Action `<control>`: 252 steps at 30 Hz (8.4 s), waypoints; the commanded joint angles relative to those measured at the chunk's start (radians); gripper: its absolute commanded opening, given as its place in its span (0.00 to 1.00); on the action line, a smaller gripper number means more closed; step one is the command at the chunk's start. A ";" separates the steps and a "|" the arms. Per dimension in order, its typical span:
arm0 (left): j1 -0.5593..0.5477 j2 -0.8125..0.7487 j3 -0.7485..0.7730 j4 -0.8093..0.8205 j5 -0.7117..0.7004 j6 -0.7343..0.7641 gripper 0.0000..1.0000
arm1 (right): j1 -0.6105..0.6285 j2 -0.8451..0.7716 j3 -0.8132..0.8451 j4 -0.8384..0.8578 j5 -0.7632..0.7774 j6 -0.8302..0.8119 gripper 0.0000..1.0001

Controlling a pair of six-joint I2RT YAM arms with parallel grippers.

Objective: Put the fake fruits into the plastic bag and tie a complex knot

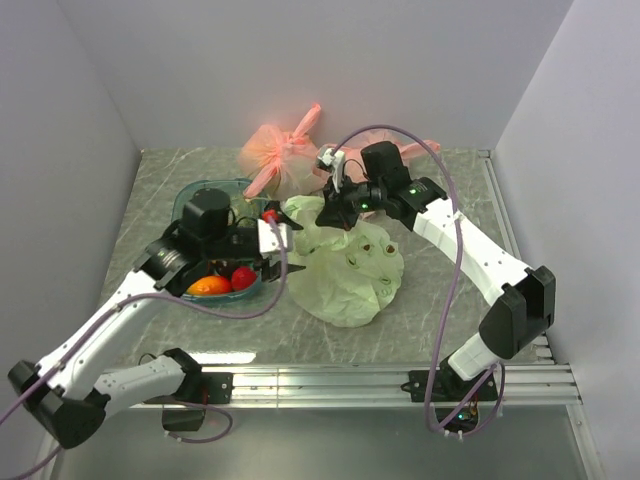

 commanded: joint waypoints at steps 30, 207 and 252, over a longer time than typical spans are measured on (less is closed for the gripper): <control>-0.391 0.313 0.032 -0.098 -0.297 -0.281 0.09 | -0.246 -0.202 -0.176 0.641 0.345 0.860 0.00; 0.481 0.799 0.210 -0.283 -0.214 0.318 0.99 | -0.300 -0.203 -0.475 0.577 -0.117 0.688 0.00; -0.265 0.419 -0.074 0.023 -0.379 -0.206 0.99 | -0.352 -0.166 -0.467 0.614 -0.020 0.823 0.00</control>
